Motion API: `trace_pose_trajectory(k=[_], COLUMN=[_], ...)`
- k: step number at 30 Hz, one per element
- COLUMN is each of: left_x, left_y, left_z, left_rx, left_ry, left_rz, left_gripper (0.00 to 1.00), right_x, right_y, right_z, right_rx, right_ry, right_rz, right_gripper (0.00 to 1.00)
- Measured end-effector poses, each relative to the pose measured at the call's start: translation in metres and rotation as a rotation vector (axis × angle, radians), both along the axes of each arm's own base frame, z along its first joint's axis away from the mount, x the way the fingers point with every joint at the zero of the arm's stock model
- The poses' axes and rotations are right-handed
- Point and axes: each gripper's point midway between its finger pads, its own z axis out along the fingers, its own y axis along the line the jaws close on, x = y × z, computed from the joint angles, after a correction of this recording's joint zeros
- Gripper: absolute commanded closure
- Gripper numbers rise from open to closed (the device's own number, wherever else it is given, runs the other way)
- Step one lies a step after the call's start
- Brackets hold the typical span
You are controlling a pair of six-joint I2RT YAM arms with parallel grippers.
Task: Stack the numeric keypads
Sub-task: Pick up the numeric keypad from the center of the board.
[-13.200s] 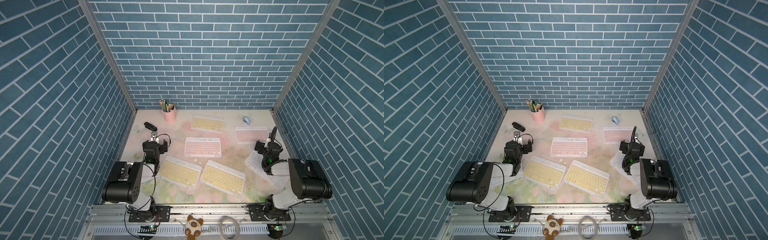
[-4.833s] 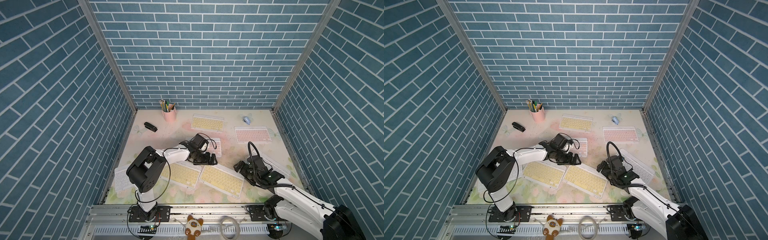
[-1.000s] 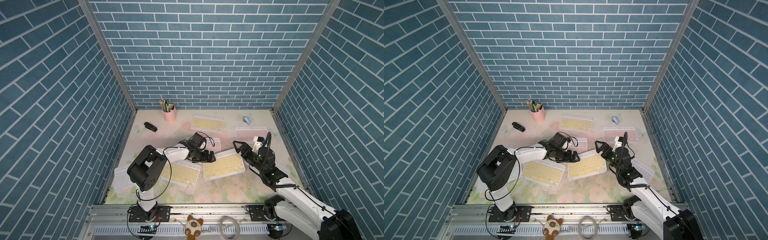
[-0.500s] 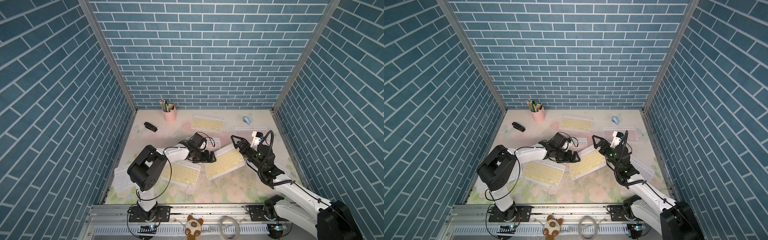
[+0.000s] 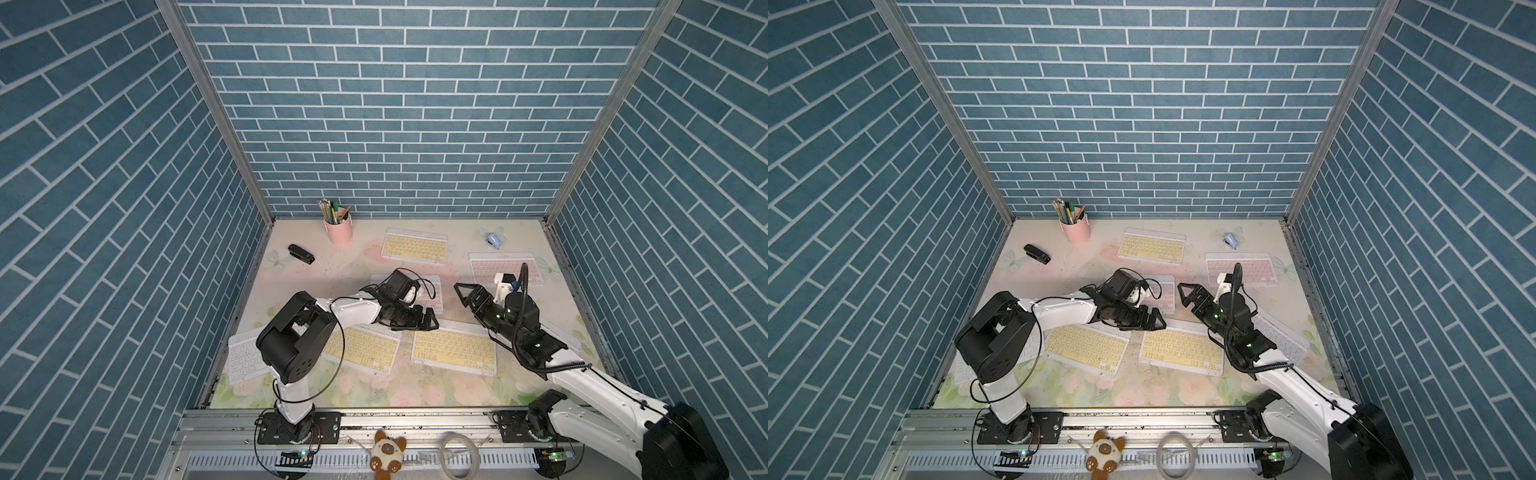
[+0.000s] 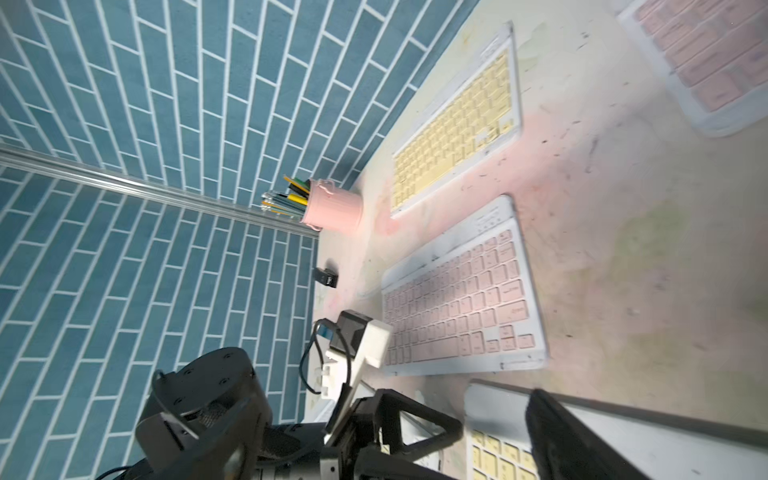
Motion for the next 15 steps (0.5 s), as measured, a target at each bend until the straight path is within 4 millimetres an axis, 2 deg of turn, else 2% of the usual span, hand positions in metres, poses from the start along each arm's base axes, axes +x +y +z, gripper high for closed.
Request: trace_pose_trajectory(k=[2, 3, 6, 11, 13, 15], left_x=[-0.001, -0.002, -0.002, -0.002, -0.003, -0.003], left_y=[0.001, 0.001, 0.002, 0.002, 0.001, 0.000], left_z=[0.000, 0.000, 0.000, 0.000, 0.000, 0.001], left_rx=[0.000, 0.000, 0.000, -0.002, -0.008, -0.012], left_ry=[0.001, -0.001, -0.001, 0.000, 0.001, 0.001], left_rz=[-0.001, -0.002, -0.003, -0.004, -0.007, -0.009], left_gripper=[0.00, 0.00, 0.01, 0.00, 0.00, 0.00], right_x=[0.002, 0.003, -0.001, -0.032, -0.044, -0.048], right_y=[-0.023, -0.039, -0.073, -0.091, -0.095, -0.097], right_z=[0.004, 0.000, -0.032, -0.105, -0.120, -0.125], right_rx=[-0.022, -0.042, -0.106, -0.198, -0.220, -0.234], right_ry=[0.014, 0.034, 0.154, 0.393, 0.443, 0.458], right_rz=[-0.055, -0.092, -0.161, -0.141, -0.129, -0.118], right_gripper=[0.01, 0.01, 0.01, 0.01, 0.01, 0.01])
